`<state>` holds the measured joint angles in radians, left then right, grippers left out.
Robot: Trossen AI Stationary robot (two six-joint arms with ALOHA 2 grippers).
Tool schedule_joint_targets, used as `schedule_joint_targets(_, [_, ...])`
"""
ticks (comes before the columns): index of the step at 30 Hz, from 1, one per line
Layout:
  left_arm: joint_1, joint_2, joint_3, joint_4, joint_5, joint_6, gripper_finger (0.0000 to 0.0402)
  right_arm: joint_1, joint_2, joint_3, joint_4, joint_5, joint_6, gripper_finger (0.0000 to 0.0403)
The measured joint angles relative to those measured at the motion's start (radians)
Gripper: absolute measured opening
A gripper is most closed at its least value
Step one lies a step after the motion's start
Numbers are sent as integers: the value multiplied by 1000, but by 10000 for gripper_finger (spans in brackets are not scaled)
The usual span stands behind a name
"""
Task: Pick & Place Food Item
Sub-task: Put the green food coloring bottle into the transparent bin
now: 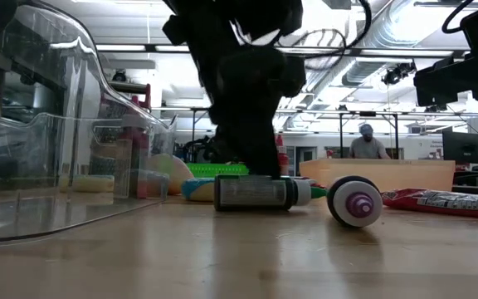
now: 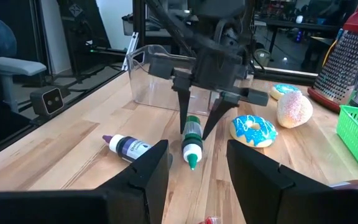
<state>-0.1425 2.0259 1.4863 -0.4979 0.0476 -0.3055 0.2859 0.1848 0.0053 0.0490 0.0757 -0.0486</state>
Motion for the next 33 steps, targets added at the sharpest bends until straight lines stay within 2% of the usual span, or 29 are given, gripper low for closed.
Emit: schedule_joint_targets(33, [-5, 31, 2, -19, 8, -7, 166, 0, 0, 0, 0, 0, 0, 152])
